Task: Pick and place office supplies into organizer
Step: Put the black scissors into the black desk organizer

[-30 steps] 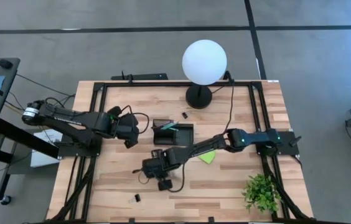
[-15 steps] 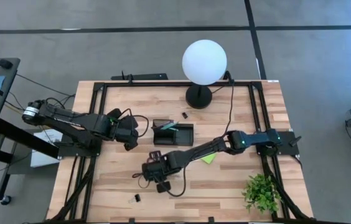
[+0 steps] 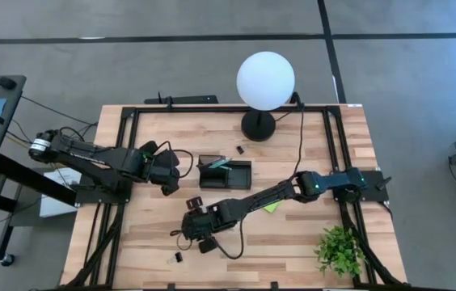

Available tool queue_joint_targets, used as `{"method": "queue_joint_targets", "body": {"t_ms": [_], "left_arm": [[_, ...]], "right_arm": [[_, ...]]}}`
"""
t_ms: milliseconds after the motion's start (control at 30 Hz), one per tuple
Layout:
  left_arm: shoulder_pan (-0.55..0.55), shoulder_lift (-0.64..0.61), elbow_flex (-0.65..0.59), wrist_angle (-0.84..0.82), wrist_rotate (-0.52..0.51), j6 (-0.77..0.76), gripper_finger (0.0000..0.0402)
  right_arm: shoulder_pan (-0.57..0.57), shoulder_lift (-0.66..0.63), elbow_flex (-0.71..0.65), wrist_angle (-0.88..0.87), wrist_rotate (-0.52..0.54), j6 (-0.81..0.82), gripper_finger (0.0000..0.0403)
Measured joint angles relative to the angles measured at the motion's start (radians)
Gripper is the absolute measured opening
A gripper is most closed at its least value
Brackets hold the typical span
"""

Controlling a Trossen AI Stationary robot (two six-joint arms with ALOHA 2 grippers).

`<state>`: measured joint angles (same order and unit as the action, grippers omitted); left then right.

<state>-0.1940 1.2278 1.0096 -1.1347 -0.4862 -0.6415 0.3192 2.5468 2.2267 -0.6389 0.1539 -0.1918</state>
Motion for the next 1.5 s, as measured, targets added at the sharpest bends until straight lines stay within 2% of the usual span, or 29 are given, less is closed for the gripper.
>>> {"method": "queue_joint_targets", "body": {"t_ms": [100,167,300,600,733,900,967,1133,1267,1500], "left_arm": [[0.0,0.0,0.0,0.0,0.007,-0.006,0.0112],[0.0,0.0,0.0,0.0,0.012,-0.022,0.0112],[0.0,0.0,0.0,0.0,0.017,-0.034,0.0112],[-0.002,0.0,0.0,0.0,0.009,-0.107,0.0112],[-0.007,0.0,0.0,0.0,0.012,-0.114,0.0112],[-0.017,0.0,0.0,0.0,0.01,-0.131,0.0112],[-0.022,0.0,0.0,-0.003,0.009,-0.163,0.0112],[-0.036,0.0,0.0,-0.094,-0.055,-0.264,0.0112],[-0.051,0.0,0.0,-0.201,-0.094,-0.357,0.0112],[-0.081,0.0,0.0,-0.243,-0.076,-0.425,0.0112]], "right_arm": [[-0.016,0.008,0.001,0.038,0.0,0.009,0.0162],[-0.033,0.027,-0.006,0.046,-0.008,0.073,0.0162],[-0.056,0.059,-0.006,0.049,-0.073,0.139,0.0162],[-0.051,0.069,-0.001,0.024,-0.022,0.167,0.016],[-0.052,0.069,0.0,-0.041,-0.026,0.243,0.0128],[-0.052,0.069,-0.002,-0.037,-0.071,0.247,0.0037],[-0.051,0.069,-0.003,-0.033,-0.064,0.244,0.0015],[-0.029,0.053,-0.006,-0.039,-0.013,0.244,0.0025],[-0.01,0.017,-0.012,-0.084,-0.009,0.216,0.0008],[0.019,-0.125,-0.01,-0.083,0.076,0.166,0.0009]]}}
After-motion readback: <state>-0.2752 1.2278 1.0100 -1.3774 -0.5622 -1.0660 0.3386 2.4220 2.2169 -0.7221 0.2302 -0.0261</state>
